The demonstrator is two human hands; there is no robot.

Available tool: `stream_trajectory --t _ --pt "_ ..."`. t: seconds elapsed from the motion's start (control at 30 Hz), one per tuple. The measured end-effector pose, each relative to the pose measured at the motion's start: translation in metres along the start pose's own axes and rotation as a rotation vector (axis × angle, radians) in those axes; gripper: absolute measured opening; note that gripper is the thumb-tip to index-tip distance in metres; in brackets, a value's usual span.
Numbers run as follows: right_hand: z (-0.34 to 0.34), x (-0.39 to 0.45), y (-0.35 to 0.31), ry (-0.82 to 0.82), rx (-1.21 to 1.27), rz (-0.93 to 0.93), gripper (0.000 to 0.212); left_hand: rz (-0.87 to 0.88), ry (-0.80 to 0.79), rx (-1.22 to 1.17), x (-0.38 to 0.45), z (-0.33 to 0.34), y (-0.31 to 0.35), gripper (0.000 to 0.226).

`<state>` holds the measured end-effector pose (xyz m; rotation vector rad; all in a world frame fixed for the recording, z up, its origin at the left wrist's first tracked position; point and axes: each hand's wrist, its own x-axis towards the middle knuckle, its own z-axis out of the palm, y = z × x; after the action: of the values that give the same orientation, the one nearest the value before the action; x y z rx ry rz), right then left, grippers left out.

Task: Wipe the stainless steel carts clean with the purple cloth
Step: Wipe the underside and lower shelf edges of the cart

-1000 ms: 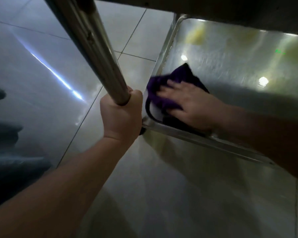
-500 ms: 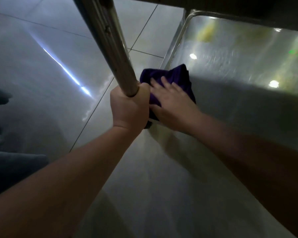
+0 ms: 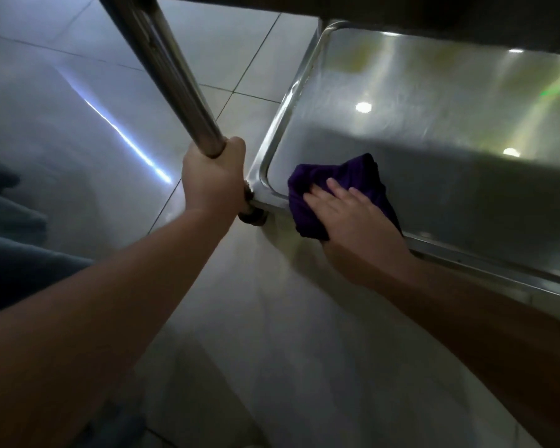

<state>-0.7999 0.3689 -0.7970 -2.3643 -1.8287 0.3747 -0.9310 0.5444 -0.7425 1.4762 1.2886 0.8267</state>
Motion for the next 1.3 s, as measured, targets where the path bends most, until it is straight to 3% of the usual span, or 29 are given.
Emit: stream_trajectory --t 0.13,0.23,0.33,0.5,0.63,1.07,1.3 --pt "-0.003 -0.037 0.032 0.006 -0.021 0.035 0.075 -0.018 0.010 0.271 -0.015 -0.002 -0.013 0.040" --pt "-0.001 -0.065 0.056 0.001 -0.043 0.057 0.080 -0.188 -0.023 0.521 -0.042 -0.005 -0.037 0.051" --pt "-0.004 -0.091 0.078 0.002 -0.023 0.076 0.082 -0.267 -0.259 0.684 -0.084 0.006 -0.050 0.027" --pt "-0.010 -0.137 0.117 -0.006 -0.019 0.092 0.081 0.119 -0.603 0.770 -0.127 0.051 -0.023 0.024" --pt "-0.017 -0.177 0.152 -0.022 -0.015 0.114 0.077 0.513 -0.759 0.851 -0.159 0.090 0.003 0.031" --pt "-0.036 -0.331 0.273 -0.046 -0.042 0.277 0.069 0.907 -1.075 0.891 -0.234 0.166 0.031 0.019" --pt "-0.045 -0.391 0.313 -0.072 -0.021 0.380 0.068 1.070 -1.197 1.001 -0.272 0.211 0.027 0.069"
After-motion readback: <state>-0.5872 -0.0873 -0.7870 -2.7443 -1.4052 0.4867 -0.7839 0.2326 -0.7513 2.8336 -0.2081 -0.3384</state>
